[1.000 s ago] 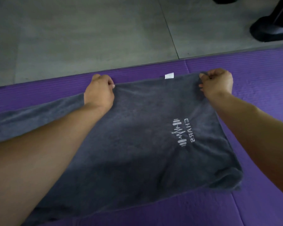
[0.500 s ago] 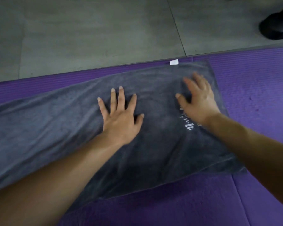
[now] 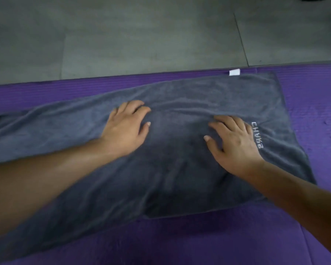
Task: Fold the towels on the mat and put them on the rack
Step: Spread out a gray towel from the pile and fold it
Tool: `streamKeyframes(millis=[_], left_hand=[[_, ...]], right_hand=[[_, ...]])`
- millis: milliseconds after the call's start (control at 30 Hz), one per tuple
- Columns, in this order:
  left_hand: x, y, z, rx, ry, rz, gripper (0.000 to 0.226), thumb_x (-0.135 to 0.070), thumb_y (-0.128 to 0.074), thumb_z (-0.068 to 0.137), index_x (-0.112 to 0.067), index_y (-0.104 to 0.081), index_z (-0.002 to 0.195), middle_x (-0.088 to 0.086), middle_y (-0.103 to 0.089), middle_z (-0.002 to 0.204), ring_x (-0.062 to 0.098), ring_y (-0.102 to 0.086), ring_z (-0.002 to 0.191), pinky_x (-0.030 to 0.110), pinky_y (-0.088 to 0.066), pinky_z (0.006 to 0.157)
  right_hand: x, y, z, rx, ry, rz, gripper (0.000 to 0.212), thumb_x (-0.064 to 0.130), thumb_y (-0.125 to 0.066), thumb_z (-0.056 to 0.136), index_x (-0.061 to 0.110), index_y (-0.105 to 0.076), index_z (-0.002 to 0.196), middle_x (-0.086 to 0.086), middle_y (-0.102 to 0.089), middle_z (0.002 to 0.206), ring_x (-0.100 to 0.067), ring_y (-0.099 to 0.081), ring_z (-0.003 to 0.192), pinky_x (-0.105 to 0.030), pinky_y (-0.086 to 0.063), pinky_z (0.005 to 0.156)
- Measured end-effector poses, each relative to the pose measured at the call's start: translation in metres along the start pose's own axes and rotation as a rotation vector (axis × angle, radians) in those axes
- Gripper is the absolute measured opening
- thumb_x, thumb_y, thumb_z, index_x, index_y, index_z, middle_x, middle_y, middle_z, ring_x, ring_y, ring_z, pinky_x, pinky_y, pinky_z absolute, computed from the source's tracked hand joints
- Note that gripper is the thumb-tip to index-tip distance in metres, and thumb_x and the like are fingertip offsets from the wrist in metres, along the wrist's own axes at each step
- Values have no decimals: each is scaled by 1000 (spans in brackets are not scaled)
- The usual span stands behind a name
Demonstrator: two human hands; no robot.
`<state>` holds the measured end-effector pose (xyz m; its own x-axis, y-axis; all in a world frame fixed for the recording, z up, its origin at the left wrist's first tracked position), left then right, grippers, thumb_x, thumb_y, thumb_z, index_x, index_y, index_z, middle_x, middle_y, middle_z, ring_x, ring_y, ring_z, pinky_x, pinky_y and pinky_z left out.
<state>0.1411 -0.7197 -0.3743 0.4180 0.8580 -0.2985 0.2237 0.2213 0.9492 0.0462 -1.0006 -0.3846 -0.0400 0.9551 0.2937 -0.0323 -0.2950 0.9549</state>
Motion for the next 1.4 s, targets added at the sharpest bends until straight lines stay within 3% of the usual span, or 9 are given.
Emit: streamKeyframes(millis=[167,333,467,667,833,1000,1133,1300,1400], left_hand=[[132,50,-8,-41,214,146,38,-18,-57,95,-14,-58,133,16,-54,133,44,-51,119,56,-44,97],[227,71,-24,17,495,92,32,-23,-61,94,-19,-64,126,21,-57,122,44,-56,117,54,-48,100],[238,72,-30,-32,489,-30,15,-23,-64,91,-22,-70,105,14,-65,113,37,-60,109,46,-51,94],[245,71,-33,-108,472,-75,9,-26,-58,95,-22,-64,101,10,-61,114,37,-61,102,48,-52,87],[247,72,-24,-227,509,-80,11,-23,-55,98,-18,-63,104,10,-64,114,38,-60,101,41,-44,78],[243,74,-14,-236,467,-247,24,-18,-57,98,-16,-66,120,12,-59,127,31,-60,110,38,-48,93],[269,89,-43,-184,381,-150,26,-17,-54,95,-17,-65,119,10,-66,121,33,-61,112,45,-52,92],[364,115,-92,-85,772,58,41,-16,-55,96,-21,-55,137,19,-42,142,44,-49,125,53,-48,99],[393,111,-104,-41,850,-44,48,-28,-62,95,-26,-52,142,21,-39,143,48,-54,120,51,-46,105]], right_hand=[[80,-18,85,144,86,275,31,29,-58,96,14,-69,120,-2,-66,119,-24,-62,108,-30,-46,99],[150,-46,170,234,-34,380,33,29,-65,95,20,-66,127,-3,-58,130,-17,-61,97,-21,-43,95],[169,-61,205,206,-117,298,32,32,-73,90,22,-70,120,-8,-57,130,-20,-59,114,-17,-35,96],[173,-64,212,251,-105,177,12,31,-80,84,31,-67,84,-8,-62,108,-21,-62,91,-24,-45,86],[175,-65,210,157,-136,150,7,26,-72,91,23,-67,88,-3,-56,104,-19,-55,87,-24,-39,81],[184,-67,206,34,-247,156,6,23,-69,91,22,-68,96,-12,-62,115,-30,-63,97,-26,-44,79],[209,-67,187,49,-86,80,17,23,-66,90,16,-70,105,-13,-59,116,-35,-55,113,-35,-45,97],[294,-83,180,195,140,235,22,23,-66,93,16,-72,114,-6,-64,113,-14,-58,82,-22,-42,91],[350,-98,196,249,179,292,31,28,-65,95,16,-70,123,-5,-66,126,-20,-64,99,-24,-44,100]])
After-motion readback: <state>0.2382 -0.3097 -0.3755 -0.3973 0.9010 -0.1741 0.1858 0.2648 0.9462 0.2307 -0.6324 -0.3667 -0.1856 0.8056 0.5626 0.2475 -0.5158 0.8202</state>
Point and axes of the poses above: each hand's wrist, its own z-axis towards the middle knuckle, its own y-axis out of the back of the hand, x = y × z, the point moved 2 cm from there along z, towards the middle knuckle
